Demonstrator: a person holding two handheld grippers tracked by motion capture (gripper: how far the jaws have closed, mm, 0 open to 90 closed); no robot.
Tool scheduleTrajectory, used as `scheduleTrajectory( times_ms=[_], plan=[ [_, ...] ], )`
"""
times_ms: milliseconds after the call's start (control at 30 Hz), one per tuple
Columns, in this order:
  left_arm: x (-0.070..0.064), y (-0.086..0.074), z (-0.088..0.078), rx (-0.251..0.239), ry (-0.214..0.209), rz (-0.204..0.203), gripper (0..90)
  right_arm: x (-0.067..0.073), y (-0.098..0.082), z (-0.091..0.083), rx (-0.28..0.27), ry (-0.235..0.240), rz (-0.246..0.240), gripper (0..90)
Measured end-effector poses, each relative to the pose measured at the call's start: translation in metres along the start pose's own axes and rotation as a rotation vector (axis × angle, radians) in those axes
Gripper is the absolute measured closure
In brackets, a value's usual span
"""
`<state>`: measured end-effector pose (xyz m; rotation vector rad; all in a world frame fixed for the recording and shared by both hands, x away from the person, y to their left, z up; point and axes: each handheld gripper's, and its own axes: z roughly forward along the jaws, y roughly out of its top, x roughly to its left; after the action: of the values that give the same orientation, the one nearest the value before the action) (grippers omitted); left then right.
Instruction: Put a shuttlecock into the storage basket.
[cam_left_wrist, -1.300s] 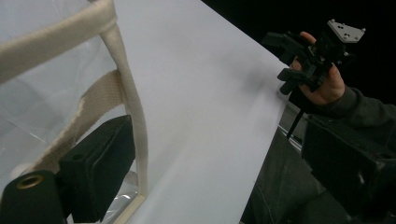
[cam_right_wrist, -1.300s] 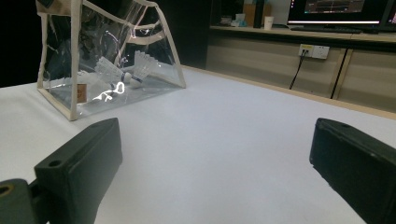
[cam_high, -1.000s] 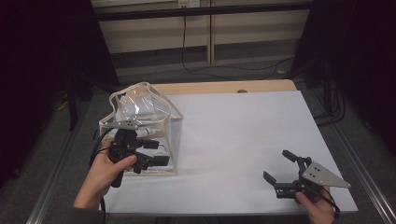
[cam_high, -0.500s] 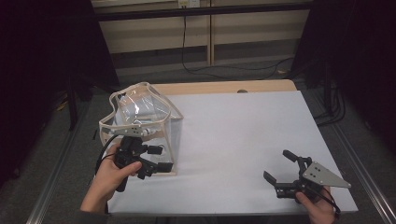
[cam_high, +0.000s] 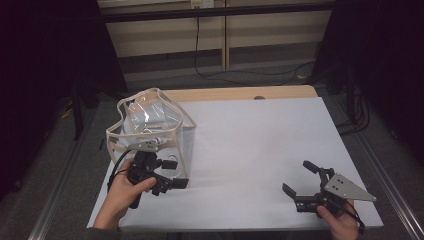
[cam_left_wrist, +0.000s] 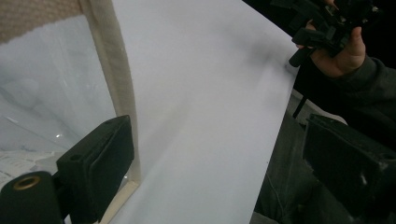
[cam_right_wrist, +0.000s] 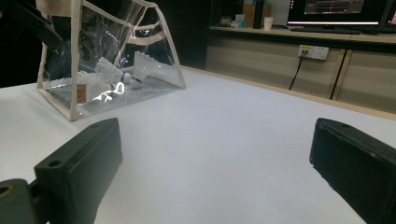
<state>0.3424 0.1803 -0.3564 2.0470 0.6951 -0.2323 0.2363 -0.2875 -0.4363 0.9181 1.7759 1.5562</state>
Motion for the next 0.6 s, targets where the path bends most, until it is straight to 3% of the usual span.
scheduleTrajectory(
  times_ms=[600],
  plan=[
    [0.004,-0.013,0.009,0.022,0.011,0.011,8.4,0.0,0.0,0.0,0.0,0.001,0.0,2.2]
  ],
)
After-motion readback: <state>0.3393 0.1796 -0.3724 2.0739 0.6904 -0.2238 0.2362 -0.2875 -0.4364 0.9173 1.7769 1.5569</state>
